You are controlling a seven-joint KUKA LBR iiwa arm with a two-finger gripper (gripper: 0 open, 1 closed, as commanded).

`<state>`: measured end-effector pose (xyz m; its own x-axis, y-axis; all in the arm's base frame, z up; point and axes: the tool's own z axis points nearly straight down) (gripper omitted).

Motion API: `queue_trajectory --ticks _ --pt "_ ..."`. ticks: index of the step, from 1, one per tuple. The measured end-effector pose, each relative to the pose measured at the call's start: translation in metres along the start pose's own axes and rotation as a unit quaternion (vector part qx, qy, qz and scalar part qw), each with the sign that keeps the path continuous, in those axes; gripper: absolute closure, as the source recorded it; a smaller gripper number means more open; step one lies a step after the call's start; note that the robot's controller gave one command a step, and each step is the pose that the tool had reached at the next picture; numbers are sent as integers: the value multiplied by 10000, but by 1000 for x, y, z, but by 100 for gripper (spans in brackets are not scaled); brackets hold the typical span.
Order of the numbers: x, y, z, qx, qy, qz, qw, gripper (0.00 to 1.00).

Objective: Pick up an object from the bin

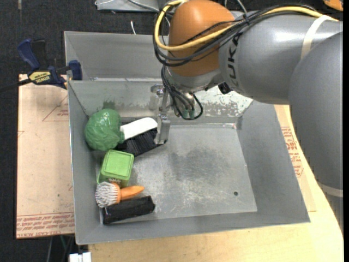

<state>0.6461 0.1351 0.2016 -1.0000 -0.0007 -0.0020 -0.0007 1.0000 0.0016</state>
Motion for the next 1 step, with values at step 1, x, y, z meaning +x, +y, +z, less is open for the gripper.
queue_trajectory --ticks 1 --pt "-7 14 62 -6 -5 -1332 9911 0"
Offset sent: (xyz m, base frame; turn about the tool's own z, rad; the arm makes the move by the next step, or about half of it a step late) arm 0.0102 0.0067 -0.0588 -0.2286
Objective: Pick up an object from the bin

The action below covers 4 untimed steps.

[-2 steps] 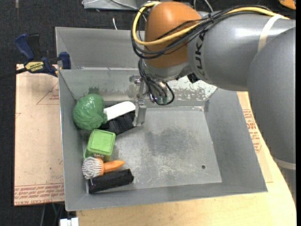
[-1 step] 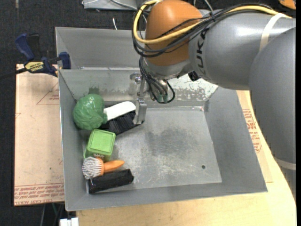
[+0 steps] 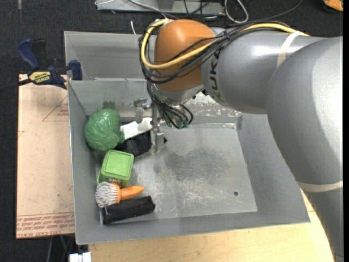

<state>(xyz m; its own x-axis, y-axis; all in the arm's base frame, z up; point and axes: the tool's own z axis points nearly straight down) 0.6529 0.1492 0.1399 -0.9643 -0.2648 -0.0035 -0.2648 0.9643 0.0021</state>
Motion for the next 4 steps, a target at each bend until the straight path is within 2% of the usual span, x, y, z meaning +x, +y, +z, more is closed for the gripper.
queue_trajectory --ticks 1,2,3,4 --pt "0 -1 19 -1 6 -40 10000 0" --pt "3 0 3 -10 3 -1276 9918 0" --pt "-6 1 68 -15 -58 -627 9980 0" --pt "-7 -5 62 -5 -150 -1565 9876 100"
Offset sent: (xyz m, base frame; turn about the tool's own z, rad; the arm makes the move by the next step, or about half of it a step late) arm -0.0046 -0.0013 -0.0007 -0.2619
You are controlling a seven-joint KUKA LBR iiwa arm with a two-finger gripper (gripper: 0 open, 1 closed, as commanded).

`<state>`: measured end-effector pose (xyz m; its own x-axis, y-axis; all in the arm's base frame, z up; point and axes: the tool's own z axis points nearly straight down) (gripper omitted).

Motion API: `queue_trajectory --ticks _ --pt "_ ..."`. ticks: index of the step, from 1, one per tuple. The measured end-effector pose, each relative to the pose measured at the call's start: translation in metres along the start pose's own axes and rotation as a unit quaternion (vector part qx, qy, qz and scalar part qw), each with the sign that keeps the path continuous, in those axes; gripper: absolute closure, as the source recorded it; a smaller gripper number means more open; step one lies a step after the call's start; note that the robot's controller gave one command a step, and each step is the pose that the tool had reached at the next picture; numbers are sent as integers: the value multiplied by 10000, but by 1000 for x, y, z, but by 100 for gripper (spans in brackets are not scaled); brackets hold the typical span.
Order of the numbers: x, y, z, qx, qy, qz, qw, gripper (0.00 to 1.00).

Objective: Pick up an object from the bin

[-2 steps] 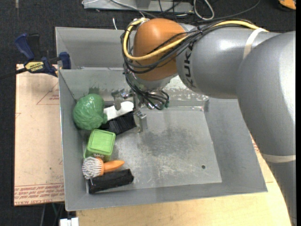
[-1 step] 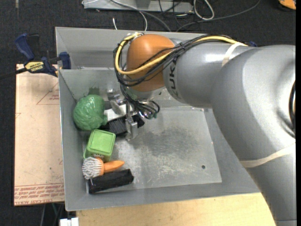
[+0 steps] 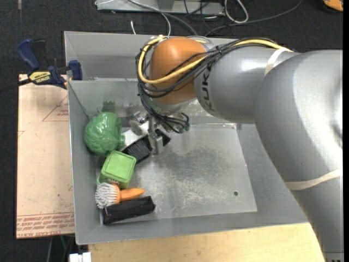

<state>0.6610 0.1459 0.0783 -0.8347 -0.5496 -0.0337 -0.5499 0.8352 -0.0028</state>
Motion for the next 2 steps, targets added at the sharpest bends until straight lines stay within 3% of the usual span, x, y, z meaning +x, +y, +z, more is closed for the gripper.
queue_trajectory --ticks 1,2 --pt "0 0 0 -1 0 1 10000 100" --pt "-3 0 -40 -2 -25 14 10000 100"
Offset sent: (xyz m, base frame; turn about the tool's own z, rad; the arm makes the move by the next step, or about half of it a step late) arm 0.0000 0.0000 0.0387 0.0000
